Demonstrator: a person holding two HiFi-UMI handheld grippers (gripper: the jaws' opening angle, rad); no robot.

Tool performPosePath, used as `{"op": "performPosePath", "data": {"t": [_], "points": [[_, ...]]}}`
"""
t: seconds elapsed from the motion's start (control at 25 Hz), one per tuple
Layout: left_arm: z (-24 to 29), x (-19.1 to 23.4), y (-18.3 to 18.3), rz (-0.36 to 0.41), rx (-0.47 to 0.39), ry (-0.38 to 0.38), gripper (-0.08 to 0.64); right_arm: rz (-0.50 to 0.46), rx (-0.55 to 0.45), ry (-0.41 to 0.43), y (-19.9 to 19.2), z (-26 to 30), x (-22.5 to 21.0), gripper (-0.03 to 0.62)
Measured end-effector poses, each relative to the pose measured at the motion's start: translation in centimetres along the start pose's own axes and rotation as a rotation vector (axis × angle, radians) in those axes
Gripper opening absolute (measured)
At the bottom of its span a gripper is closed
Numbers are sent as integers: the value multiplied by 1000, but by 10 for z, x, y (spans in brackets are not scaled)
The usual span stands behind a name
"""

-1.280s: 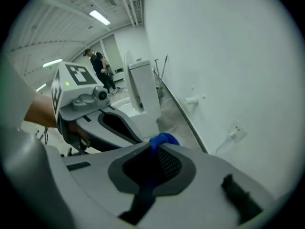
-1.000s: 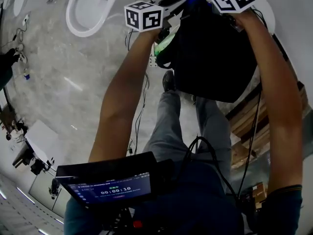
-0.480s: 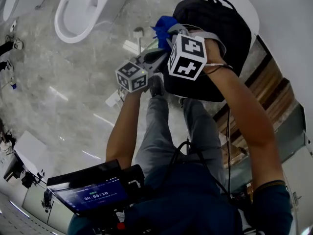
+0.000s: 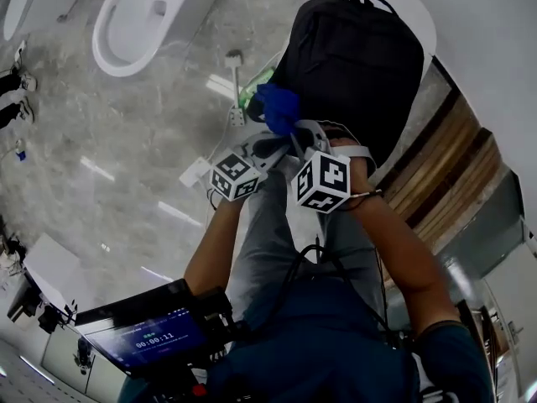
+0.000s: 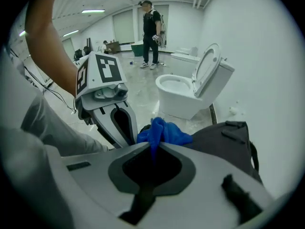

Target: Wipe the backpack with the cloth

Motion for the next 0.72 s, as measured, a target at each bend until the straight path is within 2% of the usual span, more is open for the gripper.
{"op": "performPosePath", "data": {"t": [0.12, 0.2, 0.28, 0.36, 0.4, 0.48, 0.6, 0.72], "points": [[-7, -10, -14, -38, -3, 32, 15, 110, -27, -16, -27, -11, 10, 5], [-9, -13, -14, -27, 0, 74, 15, 186, -43, -53, -48, -21, 6, 5], [-9, -21, -3, 51, 13, 108, 15, 252, -55, -121, -72, -35, -5, 5], [-4, -35, 15, 166, 32, 118, 15, 310, -62, -199, -98, -49, -18, 5], [3, -42, 22, 206, 44, 111, 15, 338, -66, -232, -110, -54, -24, 5], [20, -53, 29, 230, 63, 86, 15, 383, -73, -288, -134, -63, -34, 5], [39, -64, 30, 215, 77, 36, 15, 454, -75, -358, -163, -72, -42, 5], [58, -78, 16, 165, 138, -50, 15, 588, -63, -413, -202, -79, -51, 5]]}}
Point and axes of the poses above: the fingertips, and each gripper's own axes: z forward along the fingers, x to its left, y out of its top, the point moved 7 cm from there along -z, backward along the fingers, and after that the axes turned 13 degrees about z, right-handed, at the moved point
